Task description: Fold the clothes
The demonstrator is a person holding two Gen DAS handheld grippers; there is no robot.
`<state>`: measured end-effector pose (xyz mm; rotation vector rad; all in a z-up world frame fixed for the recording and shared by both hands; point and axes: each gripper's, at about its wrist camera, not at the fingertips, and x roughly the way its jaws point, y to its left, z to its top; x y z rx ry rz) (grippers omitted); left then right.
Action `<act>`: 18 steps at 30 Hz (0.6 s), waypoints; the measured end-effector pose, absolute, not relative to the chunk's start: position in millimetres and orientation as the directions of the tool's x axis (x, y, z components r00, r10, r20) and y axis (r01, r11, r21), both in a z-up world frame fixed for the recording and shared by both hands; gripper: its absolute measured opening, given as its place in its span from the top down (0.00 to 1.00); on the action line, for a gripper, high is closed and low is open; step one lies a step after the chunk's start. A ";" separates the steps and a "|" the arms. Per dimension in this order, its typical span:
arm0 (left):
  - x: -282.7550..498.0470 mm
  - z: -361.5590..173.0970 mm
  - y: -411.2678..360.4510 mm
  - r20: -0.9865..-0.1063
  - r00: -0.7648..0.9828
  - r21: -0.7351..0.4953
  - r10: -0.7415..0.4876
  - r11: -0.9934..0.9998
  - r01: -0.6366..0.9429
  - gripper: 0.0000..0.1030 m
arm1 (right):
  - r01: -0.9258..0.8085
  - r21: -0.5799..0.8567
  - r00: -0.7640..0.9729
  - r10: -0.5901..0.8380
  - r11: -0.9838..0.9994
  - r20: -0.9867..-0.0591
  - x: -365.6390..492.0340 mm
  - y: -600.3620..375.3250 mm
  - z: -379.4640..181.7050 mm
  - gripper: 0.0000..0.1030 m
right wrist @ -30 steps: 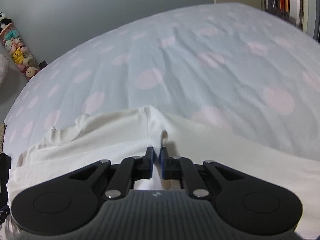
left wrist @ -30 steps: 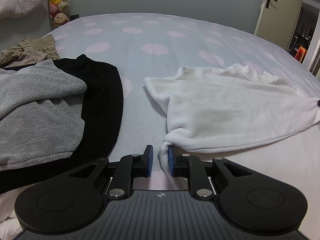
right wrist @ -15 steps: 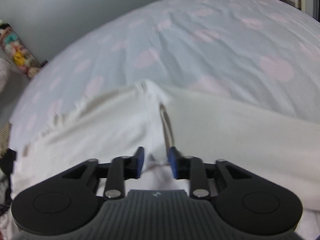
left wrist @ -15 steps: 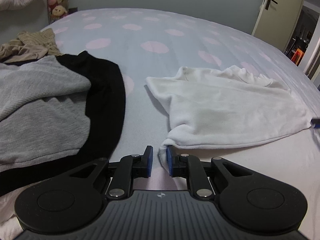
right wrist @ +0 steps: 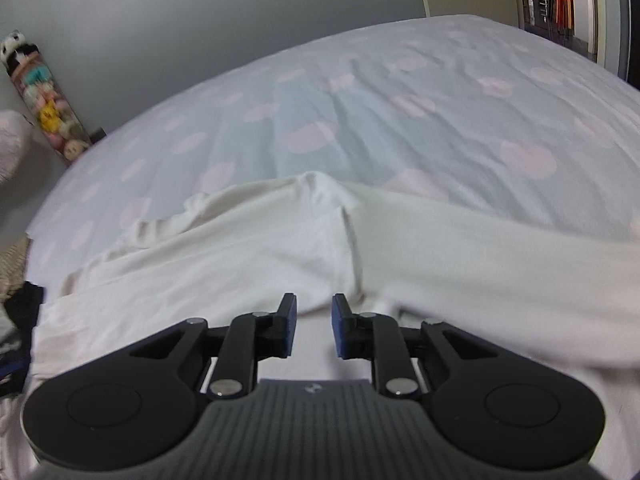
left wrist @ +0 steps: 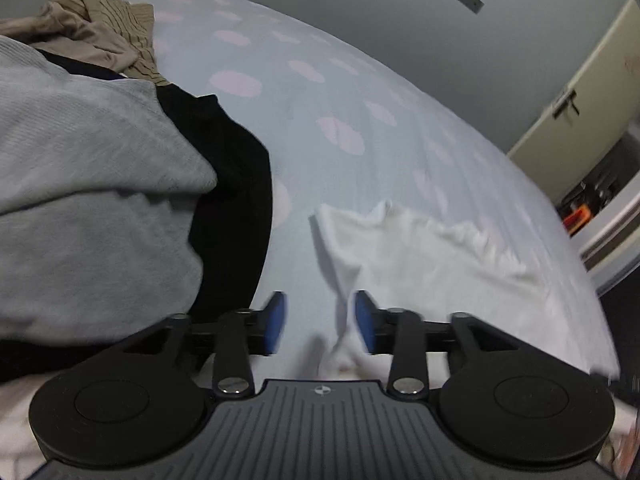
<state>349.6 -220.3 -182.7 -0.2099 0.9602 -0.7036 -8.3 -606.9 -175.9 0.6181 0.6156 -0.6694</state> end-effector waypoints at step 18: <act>391.1 -181.8 -288.5 -0.696 0.425 -0.252 -0.579 0.751 0.611 0.98 | 0.690 0.358 0.658 -0.339 0.629 -0.672 -63.9 -556.1 -190.8 0.76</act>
